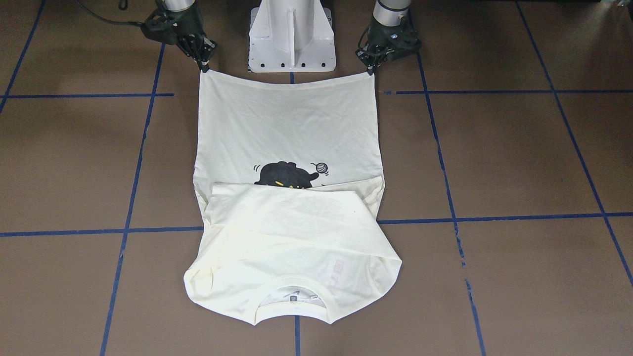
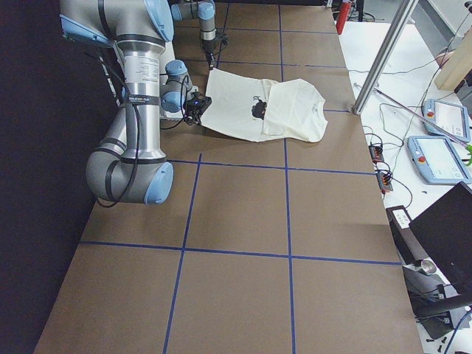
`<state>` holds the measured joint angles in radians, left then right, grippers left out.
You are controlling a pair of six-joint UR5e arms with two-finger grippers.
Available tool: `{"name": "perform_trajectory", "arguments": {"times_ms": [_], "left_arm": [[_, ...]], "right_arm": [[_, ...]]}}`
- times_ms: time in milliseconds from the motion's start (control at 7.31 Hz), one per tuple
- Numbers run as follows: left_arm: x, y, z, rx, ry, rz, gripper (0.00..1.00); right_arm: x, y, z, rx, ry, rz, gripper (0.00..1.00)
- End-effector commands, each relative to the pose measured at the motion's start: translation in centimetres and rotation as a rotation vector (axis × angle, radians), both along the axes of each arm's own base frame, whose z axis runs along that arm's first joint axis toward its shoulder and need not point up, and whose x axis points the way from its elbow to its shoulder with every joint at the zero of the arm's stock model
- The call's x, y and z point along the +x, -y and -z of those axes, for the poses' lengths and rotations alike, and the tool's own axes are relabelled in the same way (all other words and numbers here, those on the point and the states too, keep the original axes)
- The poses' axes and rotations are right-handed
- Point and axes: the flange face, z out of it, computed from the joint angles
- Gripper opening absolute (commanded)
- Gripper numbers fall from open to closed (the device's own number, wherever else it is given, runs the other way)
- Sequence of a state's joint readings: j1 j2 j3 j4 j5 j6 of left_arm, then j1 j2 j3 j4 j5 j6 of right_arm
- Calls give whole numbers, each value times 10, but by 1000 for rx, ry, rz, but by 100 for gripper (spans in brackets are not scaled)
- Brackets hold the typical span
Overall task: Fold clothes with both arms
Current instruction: 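Lift the hem with both grippers and fold it toward the collar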
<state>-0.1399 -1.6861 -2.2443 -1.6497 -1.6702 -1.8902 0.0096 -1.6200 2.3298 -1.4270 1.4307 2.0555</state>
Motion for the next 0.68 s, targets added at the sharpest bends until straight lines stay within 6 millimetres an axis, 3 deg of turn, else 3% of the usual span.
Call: {"name": "perform_trajectory", "arguments": {"times_ms": [0, 137, 274, 410, 547], "left_arm": [[-20, -17, 23, -65, -64, -89, 0], [-11, -2, 30, -40, -75, -56, 0], [-2, 48, 39, 2, -82, 50, 0], [-3, 102, 52, 97, -84, 79, 0], [2, 141, 42, 136, -47, 102, 0]], "right_arm": [[19, -10, 8, 2, 16, 25, 0], [21, 12, 18, 6, 40, -31, 0], [18, 46, 31, 26, 69, -94, 0], [1, 88, 38, 111, 56, -115, 0], [-14, 141, 30, 162, 1, -120, 0]]}}
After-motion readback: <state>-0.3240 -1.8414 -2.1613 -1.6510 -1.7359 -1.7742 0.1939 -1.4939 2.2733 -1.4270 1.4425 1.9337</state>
